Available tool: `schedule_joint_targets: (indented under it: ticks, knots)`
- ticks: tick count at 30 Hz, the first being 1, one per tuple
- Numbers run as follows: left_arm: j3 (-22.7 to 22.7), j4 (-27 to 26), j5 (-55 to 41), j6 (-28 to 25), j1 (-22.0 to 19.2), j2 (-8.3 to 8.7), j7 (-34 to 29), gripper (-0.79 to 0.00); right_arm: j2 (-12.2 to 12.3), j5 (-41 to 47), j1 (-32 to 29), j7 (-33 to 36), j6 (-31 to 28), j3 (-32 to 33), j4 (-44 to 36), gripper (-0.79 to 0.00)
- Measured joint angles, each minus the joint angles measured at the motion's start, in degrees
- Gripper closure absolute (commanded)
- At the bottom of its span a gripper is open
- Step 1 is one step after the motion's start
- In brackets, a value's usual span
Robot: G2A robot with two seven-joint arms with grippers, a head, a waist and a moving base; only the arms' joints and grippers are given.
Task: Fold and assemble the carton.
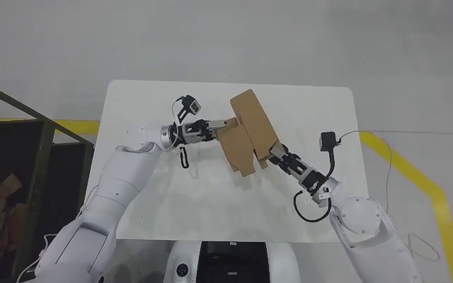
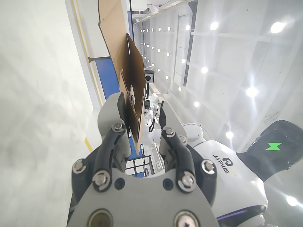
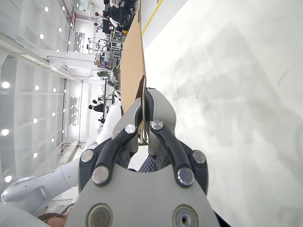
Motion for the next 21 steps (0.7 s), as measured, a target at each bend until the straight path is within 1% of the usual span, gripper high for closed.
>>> schedule_joint_targets:
  ticks: [5,9,10,11,12,18,19,20,21]
  knots:
    - [-0.3,0.2,0.4,0.0,0.1,0.05,0.0,-0.271,-0.1,-0.3,0.0,-0.6,0.5,0.2,0.0,0.0]
    - [-0.6,0.0,1.1,0.0,0.3,0.16,0.0,-0.142,-0.1,-0.5,-0.1,-1.0,0.7,0.2,-0.2,0.0]
    - [-0.6,0.0,1.2,0.0,0.4,0.17,0.0,-0.099,-0.1,-0.5,-0.1,-1.0,0.8,0.3,-0.3,0.0]
    - [-0.7,-0.1,1.2,0.1,0.5,0.19,-0.1,-0.031,-0.1,-0.5,0.0,-1.0,0.8,0.3,-0.4,0.0]
    - [-0.8,-0.1,1.3,0.1,0.6,0.2,-0.1,-0.006,-0.2,-0.5,0.0,-1.0,0.8,0.2,-0.6,0.0]
    - [-1.0,0.0,1.4,0.3,0.8,0.22,0.2,0.0,-0.3,-0.7,0.0,-1.1,1.0,0.0,-1.0,0.0]
    - [-1.0,0.0,1.4,0.4,0.8,0.21,0.3,0.0,-0.3,-0.7,0.0,-1.1,1.0,0.0,-1.1,-0.2]
    - [-1.1,0.0,1.3,0.4,0.8,0.21,0.3,0.0,-0.3,-0.7,-0.1,-1.0,1.0,0.0,-1.1,-0.763]
    - [-1.2,0.0,1.3,0.5,0.8,0.21,0.3,0.0,-0.3,-0.7,-0.1,-0.8,1.0,0.0,-1.2,-0.785]
